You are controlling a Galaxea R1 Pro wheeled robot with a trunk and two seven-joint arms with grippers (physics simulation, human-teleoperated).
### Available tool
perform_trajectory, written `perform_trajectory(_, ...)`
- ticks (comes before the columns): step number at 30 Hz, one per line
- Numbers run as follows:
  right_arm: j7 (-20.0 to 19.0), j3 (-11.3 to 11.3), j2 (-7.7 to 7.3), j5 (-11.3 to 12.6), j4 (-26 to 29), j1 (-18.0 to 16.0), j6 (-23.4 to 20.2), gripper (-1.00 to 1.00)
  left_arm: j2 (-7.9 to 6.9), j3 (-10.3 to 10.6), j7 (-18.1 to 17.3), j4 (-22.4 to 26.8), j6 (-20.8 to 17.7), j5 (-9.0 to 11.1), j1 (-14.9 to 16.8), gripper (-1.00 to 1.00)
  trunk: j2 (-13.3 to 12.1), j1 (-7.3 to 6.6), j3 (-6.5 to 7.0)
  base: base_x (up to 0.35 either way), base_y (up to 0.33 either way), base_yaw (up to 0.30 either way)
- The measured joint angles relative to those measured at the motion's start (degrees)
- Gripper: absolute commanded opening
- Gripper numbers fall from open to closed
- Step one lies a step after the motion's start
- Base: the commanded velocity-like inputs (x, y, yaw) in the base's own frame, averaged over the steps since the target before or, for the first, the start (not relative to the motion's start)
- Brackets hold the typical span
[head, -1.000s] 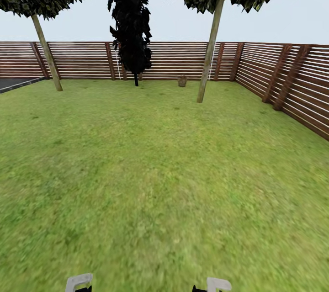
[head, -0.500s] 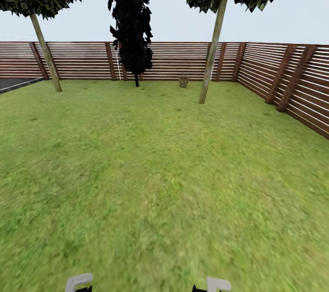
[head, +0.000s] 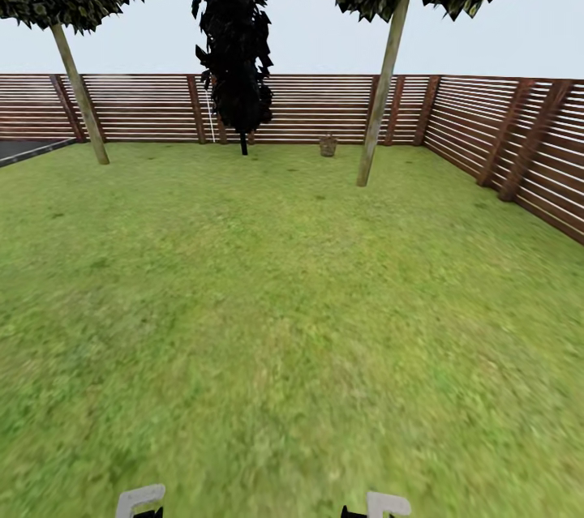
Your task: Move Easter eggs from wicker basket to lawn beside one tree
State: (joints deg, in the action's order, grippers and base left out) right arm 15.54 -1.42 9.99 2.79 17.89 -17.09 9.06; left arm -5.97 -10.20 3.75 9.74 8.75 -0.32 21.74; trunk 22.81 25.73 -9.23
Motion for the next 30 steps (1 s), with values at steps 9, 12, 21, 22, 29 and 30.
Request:
perform_trajectory(9, -0.01, 0.0, -0.06, -0.01, 0.0, 0.0, -0.04, 1.0, 0.0, 0.0, 0.03, 0.0, 0.0, 0.0, 0.0, 1.0, 0.0, 0.0, 0.0, 0.244, 0.109, 0.0)
perform_trajectory(12, 0.0, 0.0, -0.01, -0.01, 0.0, 0.0, -0.06, 1.0, 0.05, 0.0, 0.05, 0.0, 0.0, 0.0, 0.0, 1.0, 0.0, 0.0, 0.0, 0.244, 0.109, 0.0)
perform_trajectory(21, 0.02, 0.06, -0.13, -0.01, 0.0, 0.0, -0.03, 1.0, 0.06, 0.0, 0.03, 0.0, 0.0, 0.0, 0.0, 1.0, 0.0, 0.0, 0.0, 0.244, 0.109, 0.0)
perform_trajectory(22, 0.04, 0.04, -0.14, -0.01, 0.0, 0.0, -0.03, 1.0, 0.06, 0.0, 0.03, 0.0, 0.0, 0.0, 0.0, 1.0, 0.0, 0.0, 0.0, 0.244, 0.109, 0.0)
perform_trajectory(29, 0.01, 0.05, -0.15, -0.01, 0.0, 0.0, 0.02, 1.0, 0.07, 0.0, 0.01, 0.0, 0.0, 0.0, 0.0, 1.0, 0.0, 0.0, 0.0, 0.244, 0.109, 0.0)
perform_trajectory(30, 0.01, 0.03, -0.12, -0.01, 0.0, 0.0, 0.02, 1.0, 0.05, 0.0, 0.03, 0.0, 0.0, 0.0, 0.0, 1.0, 0.0, 0.0, 0.0, 0.244, 0.109, 0.0)
